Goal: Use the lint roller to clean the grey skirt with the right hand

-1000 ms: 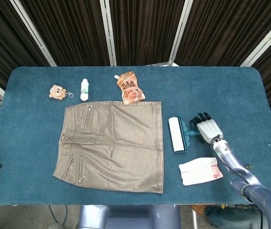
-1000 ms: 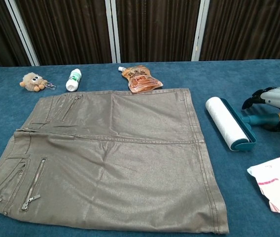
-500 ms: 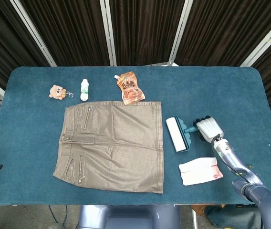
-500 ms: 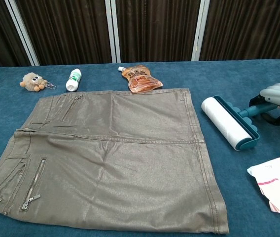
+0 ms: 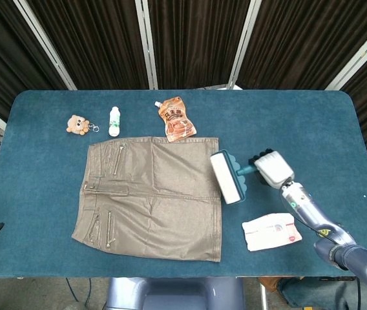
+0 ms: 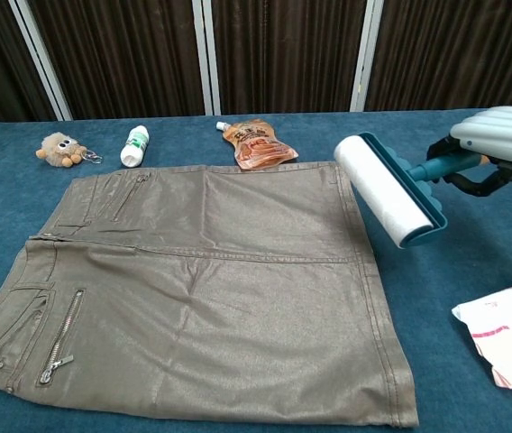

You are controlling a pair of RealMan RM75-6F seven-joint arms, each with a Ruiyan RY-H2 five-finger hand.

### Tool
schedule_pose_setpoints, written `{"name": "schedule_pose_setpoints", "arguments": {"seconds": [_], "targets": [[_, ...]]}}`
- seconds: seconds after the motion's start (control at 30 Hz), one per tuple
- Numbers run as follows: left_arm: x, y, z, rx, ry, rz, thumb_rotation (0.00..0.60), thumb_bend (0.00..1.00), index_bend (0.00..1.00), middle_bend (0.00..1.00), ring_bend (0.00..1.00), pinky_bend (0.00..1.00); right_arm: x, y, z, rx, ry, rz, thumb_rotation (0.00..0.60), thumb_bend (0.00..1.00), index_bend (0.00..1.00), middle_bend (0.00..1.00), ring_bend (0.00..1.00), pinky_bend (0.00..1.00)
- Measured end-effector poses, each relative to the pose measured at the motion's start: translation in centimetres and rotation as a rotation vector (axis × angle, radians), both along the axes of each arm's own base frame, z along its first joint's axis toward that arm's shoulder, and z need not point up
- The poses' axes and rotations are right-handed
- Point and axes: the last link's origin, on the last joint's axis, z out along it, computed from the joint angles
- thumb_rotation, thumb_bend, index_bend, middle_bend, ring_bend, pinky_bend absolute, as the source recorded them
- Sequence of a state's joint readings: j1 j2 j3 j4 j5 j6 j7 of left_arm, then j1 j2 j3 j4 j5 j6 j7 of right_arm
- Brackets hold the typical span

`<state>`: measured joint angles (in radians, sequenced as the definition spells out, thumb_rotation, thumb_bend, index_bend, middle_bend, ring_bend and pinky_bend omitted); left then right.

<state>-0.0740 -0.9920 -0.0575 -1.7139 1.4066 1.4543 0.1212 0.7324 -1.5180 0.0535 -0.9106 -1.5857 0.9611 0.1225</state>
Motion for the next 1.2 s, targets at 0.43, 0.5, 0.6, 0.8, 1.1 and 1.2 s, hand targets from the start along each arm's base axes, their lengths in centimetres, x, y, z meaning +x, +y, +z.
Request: {"name": "schedule_pose_setpoints", "arguments": {"seconds": [0.43,0.5,0.6,0.8,1.1,1.2], "targets": [[-0.5,0.2,0.4,-0.01,-0.024,0.01,0.6,0.01,0.0,0.0,0.0,0.0,13.0,2.5,-4.3,0.095,0.127,0.252,0.6,0.97,0.51,0.56,0.44,0.37],[-0.6,0.2,0.5,-0.008,-0.031,0.012,0.6,0.01,0.0,0.0,0.0,0.0,14.6,3.0,-5.7,0.109,0.155,0.283,0.6,0.97,0.51,0.56,0.44,0.37],[-0.7,0.2,0.9,-0.003,-0.039,0.014,0.6,0.01,0.0,0.0,0.0,0.0,16.6,3.8,-7.5,0.122,0.196,0.32,0.6,0.97,0.51,0.56,0.44,0.37],[-1.0,0.3,1.1,-0.001,-0.045,0.023,0.6,0.01,0.0,0.0,0.0,0.0,19.9,5.9,-11.2,0.152,0.268,0.389,0.6,0.98,0.51,0.57,0.44,0.37],[-1.1,0.4,0.9,-0.019,-0.049,0.028,0.6,0.02,0.0,0.0,0.0,0.0,18.5,5.2,-12.5,0.032,0.441,0.424,0.6,1.0,0.51,0.57,0.46,0.38],[-1.0,0.3,0.8,-0.019,-0.047,0.026,0.6,0.02,0.0,0.0,0.0,0.0,16.7,3.9,-11.6,-0.019,0.497,0.384,0.6,1.0,0.51,0.57,0.46,0.38]]}}
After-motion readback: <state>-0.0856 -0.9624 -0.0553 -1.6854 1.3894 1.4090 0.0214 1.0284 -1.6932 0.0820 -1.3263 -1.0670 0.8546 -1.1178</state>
